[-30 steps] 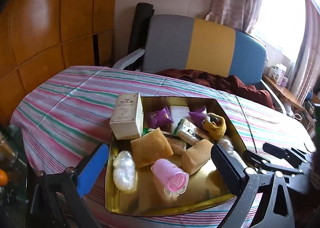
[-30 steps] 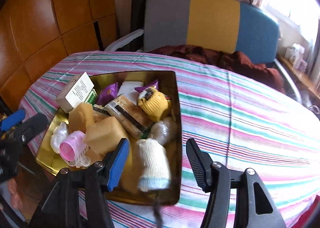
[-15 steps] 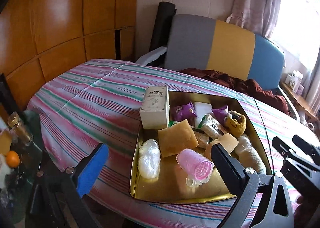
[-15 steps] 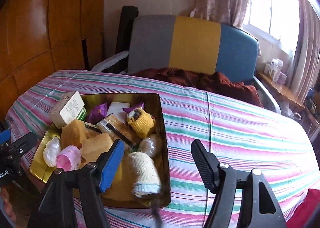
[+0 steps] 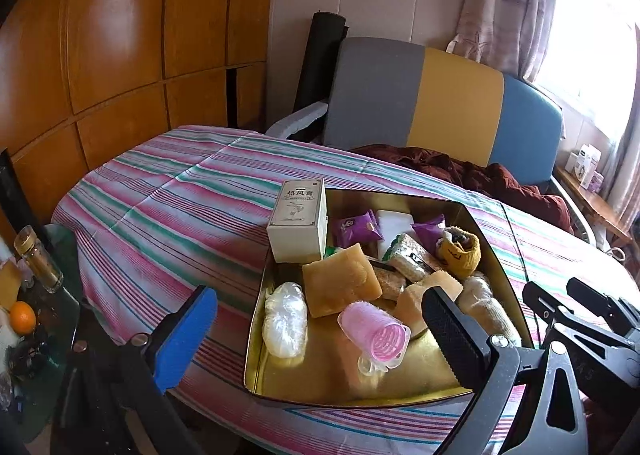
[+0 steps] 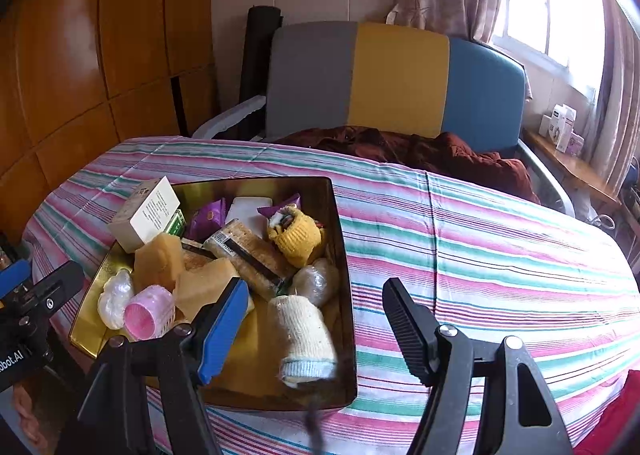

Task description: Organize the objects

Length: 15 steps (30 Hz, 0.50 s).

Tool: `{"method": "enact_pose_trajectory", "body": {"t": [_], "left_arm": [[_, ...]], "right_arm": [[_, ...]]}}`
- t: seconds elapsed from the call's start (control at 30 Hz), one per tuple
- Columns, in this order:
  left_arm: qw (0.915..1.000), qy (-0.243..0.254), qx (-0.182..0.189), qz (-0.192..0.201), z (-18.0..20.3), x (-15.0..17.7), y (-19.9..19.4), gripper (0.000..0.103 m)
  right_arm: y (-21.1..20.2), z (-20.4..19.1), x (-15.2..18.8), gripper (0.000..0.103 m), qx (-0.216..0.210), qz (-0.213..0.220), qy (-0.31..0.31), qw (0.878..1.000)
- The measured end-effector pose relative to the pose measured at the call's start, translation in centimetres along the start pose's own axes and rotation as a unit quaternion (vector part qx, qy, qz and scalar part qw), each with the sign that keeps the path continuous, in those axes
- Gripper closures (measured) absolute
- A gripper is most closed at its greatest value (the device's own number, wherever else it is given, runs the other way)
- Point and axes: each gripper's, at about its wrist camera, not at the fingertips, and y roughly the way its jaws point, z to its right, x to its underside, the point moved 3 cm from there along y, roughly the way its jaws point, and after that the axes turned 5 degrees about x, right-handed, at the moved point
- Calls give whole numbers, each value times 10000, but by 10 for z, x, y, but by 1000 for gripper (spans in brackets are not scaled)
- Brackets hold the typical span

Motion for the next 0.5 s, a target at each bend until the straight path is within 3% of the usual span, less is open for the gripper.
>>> {"method": "enact_pose_trajectory", "body": {"t": [0.5], "left_arm": [[9999, -69, 26, -128, -4, 4, 9, 0]], "right_arm": [[9, -4, 4, 32, -24, -162, -69, 9998]]}}
